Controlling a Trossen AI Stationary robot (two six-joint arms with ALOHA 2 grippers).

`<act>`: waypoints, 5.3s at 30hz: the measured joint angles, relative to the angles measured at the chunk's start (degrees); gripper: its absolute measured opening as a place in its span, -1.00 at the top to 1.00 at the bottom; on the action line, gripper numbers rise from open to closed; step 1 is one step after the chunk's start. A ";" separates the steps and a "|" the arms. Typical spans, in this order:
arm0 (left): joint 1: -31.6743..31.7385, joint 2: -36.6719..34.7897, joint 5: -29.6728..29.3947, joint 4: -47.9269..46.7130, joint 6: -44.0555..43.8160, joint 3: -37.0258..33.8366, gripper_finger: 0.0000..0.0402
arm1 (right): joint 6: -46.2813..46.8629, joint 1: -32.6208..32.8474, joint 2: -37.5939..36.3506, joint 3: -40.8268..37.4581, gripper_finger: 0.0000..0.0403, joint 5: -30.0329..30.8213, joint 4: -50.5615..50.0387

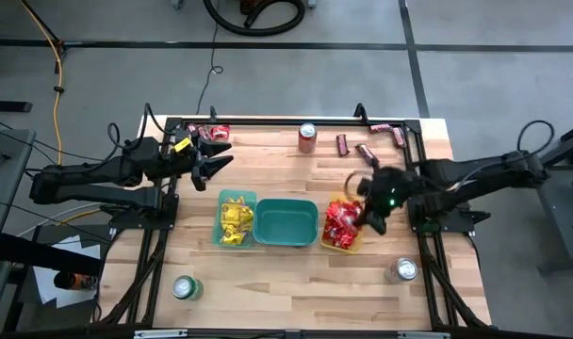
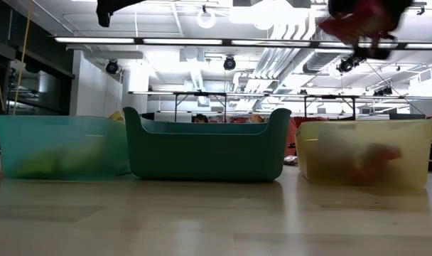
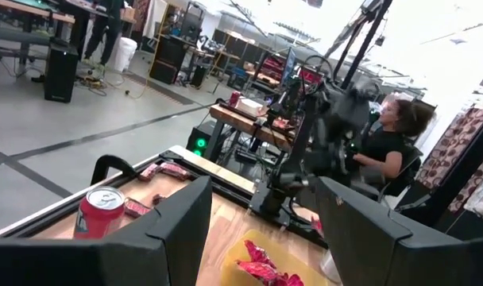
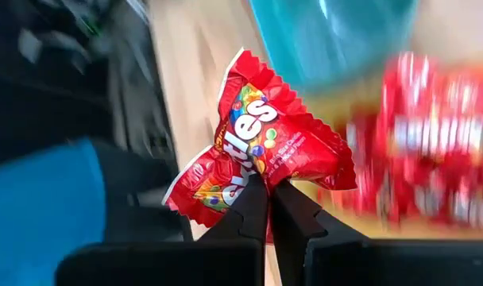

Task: Sort candy
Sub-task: Put the red candy into the yellow bin

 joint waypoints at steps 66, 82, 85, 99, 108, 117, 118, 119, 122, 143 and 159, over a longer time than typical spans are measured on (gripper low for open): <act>18.14 34.86 -8.67 -49.69 7.29 30.94 -0.01 | -28.47 -5.16 14.22 15.02 -0.09 16.33 36.07; 43.79 65.75 -4.44 -53.08 9.57 33.15 -0.01 | -23.49 -5.34 14.22 14.97 -0.09 16.29 33.68; 43.91 67.82 -6.09 -51.36 9.56 33.12 -0.01 | -23.52 -5.34 14.22 14.97 -0.09 16.27 33.34; 43.93 70.51 -12.74 -46.29 10.54 33.11 -0.01 | -23.53 -5.34 14.20 14.97 -0.09 16.16 30.77; 43.91 70.51 -13.24 -44.04 8.69 32.40 -0.01 | -23.53 -5.32 14.20 14.97 -0.09 16.18 30.08; 43.78 70.51 -15.43 -41.65 3.30 31.36 -0.01 | -23.49 -5.32 14.20 14.97 -0.09 16.20 30.02; 43.78 70.51 -15.41 -41.49 2.97 31.36 -0.01 | -23.49 -5.32 14.20 14.97 -0.09 16.20 30.02; 43.78 70.51 -15.39 -41.48 2.54 31.36 -0.01 | -23.49 -5.32 14.20 14.97 -0.09 16.20 30.02; 43.78 70.51 -15.23 -41.51 -0.06 31.36 -0.01 | -23.49 -5.32 14.20 14.97 -0.09 16.21 30.02; 41.32 66.53 -14.57 -40.30 -7.06 30.57 -0.01 | -23.82 -5.34 14.20 14.97 -0.09 16.85 29.40; 40.96 66.62 -13.22 -25.96 -16.52 18.82 -0.01 | -23.47 -5.34 14.18 14.95 -0.09 18.60 26.54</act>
